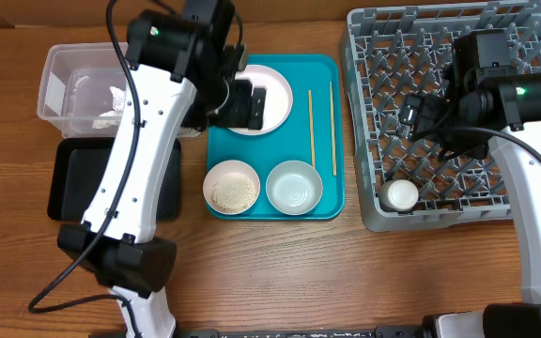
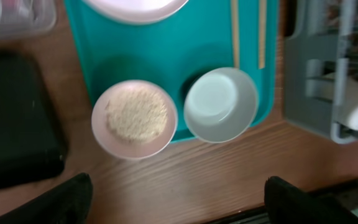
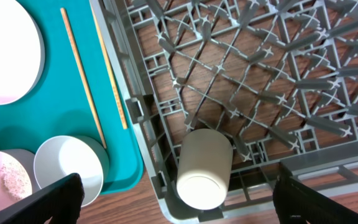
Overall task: Sort waste into correct bins and load items into the dishwasher
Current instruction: 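Grasp the rim of the pink rice bowl with the left gripper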
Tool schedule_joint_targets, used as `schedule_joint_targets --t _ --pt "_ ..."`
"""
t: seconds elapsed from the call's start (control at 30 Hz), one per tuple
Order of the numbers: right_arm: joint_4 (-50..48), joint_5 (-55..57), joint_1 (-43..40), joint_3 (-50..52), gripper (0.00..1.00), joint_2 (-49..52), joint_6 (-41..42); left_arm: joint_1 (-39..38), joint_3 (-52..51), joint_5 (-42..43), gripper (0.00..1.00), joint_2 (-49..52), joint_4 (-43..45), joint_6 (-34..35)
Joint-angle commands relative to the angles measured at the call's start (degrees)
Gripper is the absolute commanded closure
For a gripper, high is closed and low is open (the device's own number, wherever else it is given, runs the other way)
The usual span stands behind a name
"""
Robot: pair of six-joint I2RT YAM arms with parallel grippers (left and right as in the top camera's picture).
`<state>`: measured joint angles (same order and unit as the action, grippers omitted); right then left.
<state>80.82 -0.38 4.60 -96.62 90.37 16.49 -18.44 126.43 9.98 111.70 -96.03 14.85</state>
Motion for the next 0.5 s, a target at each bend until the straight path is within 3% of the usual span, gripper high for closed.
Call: schedule_joint_targets --t 0.0,0.07,0.23,0.47 --pt "-0.7 0.8 0.2 -1.1 0.01 -0.4 -0.2 -1.2 -10.4 -4.4 0.13 0.6 3.5 6.7" --pt "-1.0 0.8 0.2 -1.1 0.01 -0.4 -0.2 -2.3 -16.8 -4.1 0.16 0.6 9.6 8.1" --pt "-1.8 0.7 0.2 -1.1 0.01 -0.4 -0.2 -4.7 -29.4 -4.0 0.36 0.7 23.2 14.6" --pt "-1.9 0.7 0.2 -1.1 0.01 -0.4 -0.2 -5.0 -36.2 -4.1 0.52 0.7 30.5 16.7"
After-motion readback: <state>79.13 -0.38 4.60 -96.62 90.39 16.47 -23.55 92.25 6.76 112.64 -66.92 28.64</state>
